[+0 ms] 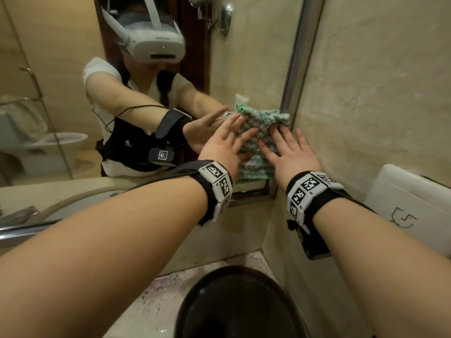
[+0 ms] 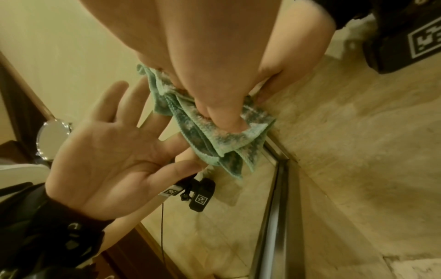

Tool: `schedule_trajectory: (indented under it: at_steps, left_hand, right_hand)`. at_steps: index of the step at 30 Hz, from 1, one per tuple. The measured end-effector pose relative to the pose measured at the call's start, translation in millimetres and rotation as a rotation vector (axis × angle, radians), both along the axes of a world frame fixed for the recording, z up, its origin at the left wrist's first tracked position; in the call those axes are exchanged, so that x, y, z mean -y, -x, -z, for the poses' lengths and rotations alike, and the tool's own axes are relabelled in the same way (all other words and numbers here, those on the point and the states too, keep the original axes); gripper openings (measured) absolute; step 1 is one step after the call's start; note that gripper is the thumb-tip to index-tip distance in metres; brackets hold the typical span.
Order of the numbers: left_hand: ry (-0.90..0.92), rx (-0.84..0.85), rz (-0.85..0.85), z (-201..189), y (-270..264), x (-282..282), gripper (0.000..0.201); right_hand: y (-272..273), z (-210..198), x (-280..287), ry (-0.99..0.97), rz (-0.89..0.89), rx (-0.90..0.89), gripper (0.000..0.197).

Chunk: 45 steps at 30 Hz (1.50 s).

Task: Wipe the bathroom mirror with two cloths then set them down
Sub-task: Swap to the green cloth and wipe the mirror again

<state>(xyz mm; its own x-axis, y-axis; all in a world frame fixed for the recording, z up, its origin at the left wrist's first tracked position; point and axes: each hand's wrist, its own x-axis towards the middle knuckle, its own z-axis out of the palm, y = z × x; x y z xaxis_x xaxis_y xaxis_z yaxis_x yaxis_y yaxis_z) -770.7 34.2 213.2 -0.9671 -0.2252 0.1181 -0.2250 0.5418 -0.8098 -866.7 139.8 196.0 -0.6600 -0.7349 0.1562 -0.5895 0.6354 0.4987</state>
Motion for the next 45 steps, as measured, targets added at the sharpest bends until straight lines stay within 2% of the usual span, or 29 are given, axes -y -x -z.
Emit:
schedule_trajectory:
  at_steps: [5,16,28,31,36,45]
  left_hand:
    - [-0.003,0.001,-0.021,-3.8,-19.8,10.1,0.06]
    - [-0.048,-0.028,-0.129,-11.9,-90.7,46.1,0.062]
    - [-0.041,-0.123,-0.316,-8.6,-202.9,108.1,0.055]
    - [-0.042,-0.145,-0.41,-10.7,-238.8,127.5,0.052]
    - [-0.012,-0.131,-0.547,-16.7,-288.8,151.0,0.051]
    - [-0.027,-0.123,-0.549,-19.9,-304.2,161.4,0.05]
  right_hand:
    - [-14.1,-4.5,9.3,-0.066,0.0,0.029,0.078]
    - [-72.5,-15.6,50.4,-0.09,-0.126,0.039,0.08]
    - [-169.3,-28.2,126.1,-0.079,-0.35,-0.043,0.072]
    - [-201.6,-32.0,152.3,-0.062,-0.443,-0.057,0.067]
    - [-252.6,-34.1,192.6,-0.042,-0.53,-0.053,0.07]
    - [-266.0,-34.8,206.6,-0.02,-0.569,-0.074,0.069]
